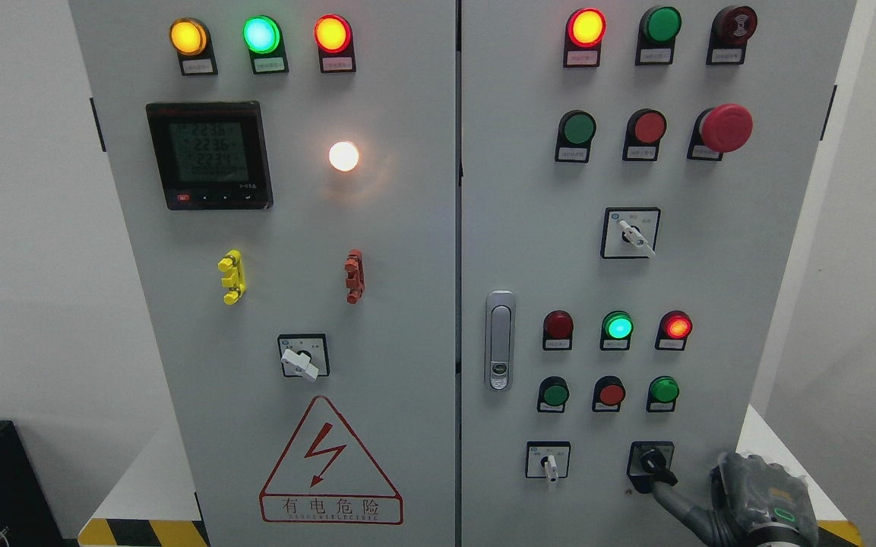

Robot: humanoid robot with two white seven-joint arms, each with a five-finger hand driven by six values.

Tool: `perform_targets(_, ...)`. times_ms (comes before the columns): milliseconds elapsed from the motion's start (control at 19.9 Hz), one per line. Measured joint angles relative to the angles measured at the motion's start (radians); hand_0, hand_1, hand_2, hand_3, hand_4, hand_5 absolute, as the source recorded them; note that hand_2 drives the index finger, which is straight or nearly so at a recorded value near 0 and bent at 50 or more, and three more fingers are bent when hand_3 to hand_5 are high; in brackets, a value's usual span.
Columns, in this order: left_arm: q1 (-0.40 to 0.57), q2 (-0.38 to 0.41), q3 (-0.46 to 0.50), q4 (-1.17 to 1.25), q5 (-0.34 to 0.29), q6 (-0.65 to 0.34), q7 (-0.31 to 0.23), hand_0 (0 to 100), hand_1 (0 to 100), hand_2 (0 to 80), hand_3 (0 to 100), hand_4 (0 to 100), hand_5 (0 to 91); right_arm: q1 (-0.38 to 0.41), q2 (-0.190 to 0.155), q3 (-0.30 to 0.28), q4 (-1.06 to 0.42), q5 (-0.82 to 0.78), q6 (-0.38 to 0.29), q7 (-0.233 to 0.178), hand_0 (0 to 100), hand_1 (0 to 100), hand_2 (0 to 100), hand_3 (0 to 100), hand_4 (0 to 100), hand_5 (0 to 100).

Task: Flip black knob to close circuit
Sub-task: 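Hold the black knob in its turned position with the right hand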

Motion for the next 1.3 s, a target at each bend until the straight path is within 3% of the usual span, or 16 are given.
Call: perform_targets(1304, 0.000, 0.000, 0.000, 0.000, 0.000, 0.000, 0.000, 12, 56, 0.0, 0, 0, 0.0, 0.031, -0.001, 0.033, -0.019, 0.005, -0.013, -0.023, 10, 8, 91, 100, 89, 89)
